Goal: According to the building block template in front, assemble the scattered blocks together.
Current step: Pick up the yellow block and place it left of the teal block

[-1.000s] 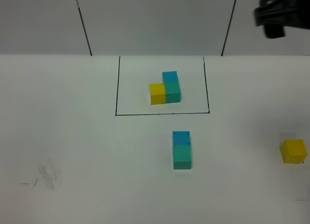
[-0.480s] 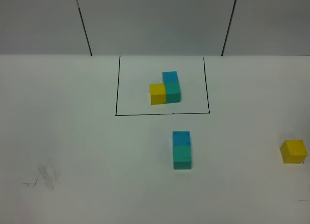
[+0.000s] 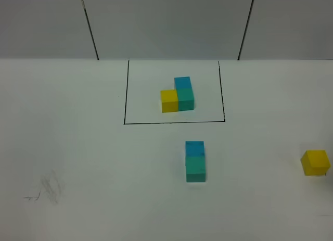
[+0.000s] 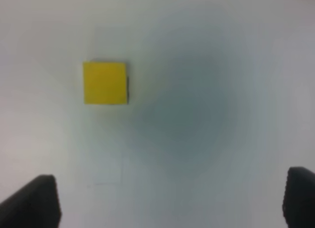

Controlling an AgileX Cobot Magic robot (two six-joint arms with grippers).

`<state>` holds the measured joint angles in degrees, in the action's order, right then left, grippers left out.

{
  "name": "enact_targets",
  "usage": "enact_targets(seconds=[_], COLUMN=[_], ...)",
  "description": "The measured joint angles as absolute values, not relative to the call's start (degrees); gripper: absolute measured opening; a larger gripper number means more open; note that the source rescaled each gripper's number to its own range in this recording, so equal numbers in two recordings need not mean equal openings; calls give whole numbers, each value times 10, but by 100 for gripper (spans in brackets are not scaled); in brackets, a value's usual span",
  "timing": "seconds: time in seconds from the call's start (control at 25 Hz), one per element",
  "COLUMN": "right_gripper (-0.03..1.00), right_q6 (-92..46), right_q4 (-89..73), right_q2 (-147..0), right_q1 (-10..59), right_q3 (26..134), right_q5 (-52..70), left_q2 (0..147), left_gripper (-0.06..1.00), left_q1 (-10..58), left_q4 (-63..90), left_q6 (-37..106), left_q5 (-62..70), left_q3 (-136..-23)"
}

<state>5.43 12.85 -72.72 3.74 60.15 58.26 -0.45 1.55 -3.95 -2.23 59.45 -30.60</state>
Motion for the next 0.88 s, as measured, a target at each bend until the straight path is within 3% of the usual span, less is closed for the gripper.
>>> enact_targets(seconds=[0.24,0.88], right_gripper=[99,99], right_q6=[69,86], right_q4=[110,77], right_q2=[-735,-910], right_q1=[37,31], right_q3=[548,547], right_q5=[489,384], left_q2=[-4,-4], left_gripper=[71,71], left_q1=[15,15], left_q4=[-39,-39], left_q6=[-22,-23], left_q5=[594,594], left_q3=[-306,-306])
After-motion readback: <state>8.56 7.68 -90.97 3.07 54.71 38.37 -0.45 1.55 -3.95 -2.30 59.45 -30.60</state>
